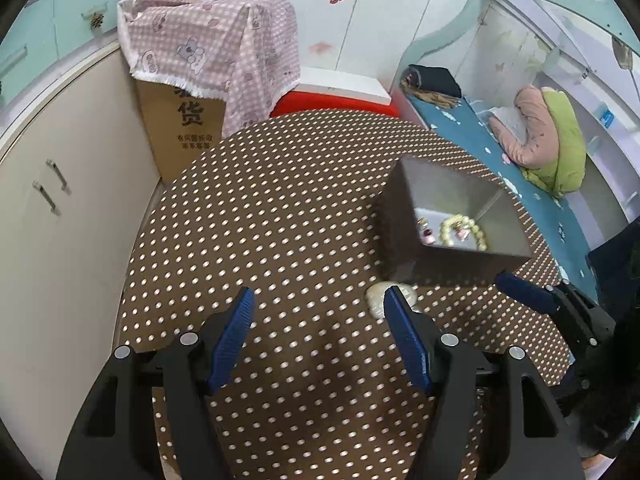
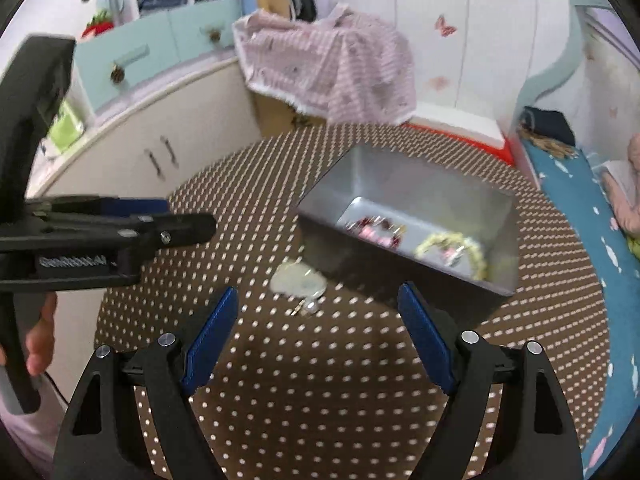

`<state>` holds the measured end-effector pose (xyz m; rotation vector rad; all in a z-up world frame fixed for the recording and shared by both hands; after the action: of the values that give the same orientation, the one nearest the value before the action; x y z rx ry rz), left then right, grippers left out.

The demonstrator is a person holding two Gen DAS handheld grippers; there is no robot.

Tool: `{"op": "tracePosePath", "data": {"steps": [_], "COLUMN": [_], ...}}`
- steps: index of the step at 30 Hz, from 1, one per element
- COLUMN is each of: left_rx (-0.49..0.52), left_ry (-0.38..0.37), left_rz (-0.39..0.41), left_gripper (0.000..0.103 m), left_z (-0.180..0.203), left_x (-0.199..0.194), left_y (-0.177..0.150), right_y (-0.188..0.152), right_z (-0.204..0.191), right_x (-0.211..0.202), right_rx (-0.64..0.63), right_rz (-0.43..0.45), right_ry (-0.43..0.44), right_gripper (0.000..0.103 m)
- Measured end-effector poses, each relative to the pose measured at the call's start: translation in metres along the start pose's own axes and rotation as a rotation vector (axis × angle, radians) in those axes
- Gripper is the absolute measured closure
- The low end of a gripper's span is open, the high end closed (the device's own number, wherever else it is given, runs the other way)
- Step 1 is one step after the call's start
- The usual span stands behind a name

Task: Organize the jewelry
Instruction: 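Lower the right tool and grasp the pearl charm beside the jade pendant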

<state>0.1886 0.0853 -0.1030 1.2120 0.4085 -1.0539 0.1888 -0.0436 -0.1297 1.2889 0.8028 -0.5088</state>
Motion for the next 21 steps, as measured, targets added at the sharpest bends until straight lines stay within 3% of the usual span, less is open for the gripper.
{"op": "tracePosePath", "data": {"steps": [2,6,11,14,18,21], "left_rx": [-0.003,-0.025,-0.039,-0.044,-0.034,-0.018], "left_ry": [0.006,0.017,0.011,0.004,-0.003,-0.011], "left_rz": [-0.008,-0.036,-0.076,-0.092,-0.101,-0.109], "left_gripper": [0.038,0.038,0.038,0.038,0.038,0.038], "left_z": [-0.006,-0.019,-0.029,-0.030,-0.024,-0.015], "left_x": [0.001,0.007,0.017,0.023,0.028,0.034], "left_y": [-0.006,-0.019,-0.033,-0.038,-0.039,-0.037], "right_y": [-0.004,-0.009,-0.012,-0.017,-0.019,-0.021], "right_z": [-0.006,-0.018,-0.025,-0.026,-0.024,-0.020], "right_x": [0.007,0.020,0.034,0.046,0.046,0.046], "right_rx": [-0.014,-0.035,-0.058,-0.063,-0.057,-0.044], "right_rz": [-0.016,-0.053,-0.079,-0.106,-0.085,-0.087], "right_ry": [-0.002,0.024,0.018,0.010,-0.006,0.000], "right_gripper": [0.025,0.047,0.056,0.072,0.082,0.083]}}
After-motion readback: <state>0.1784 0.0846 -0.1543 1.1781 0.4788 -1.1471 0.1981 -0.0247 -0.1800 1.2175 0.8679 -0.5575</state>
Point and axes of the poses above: each gripper's, at about its wrist camera, not at the fingertips, and x roughly the way its jaws point, z to its right, y to its top, the point moved 8 cm from there along x, roughly the way its jaws point, and after that the axes turned 13 degrees about -y, right-handed, at the moved point
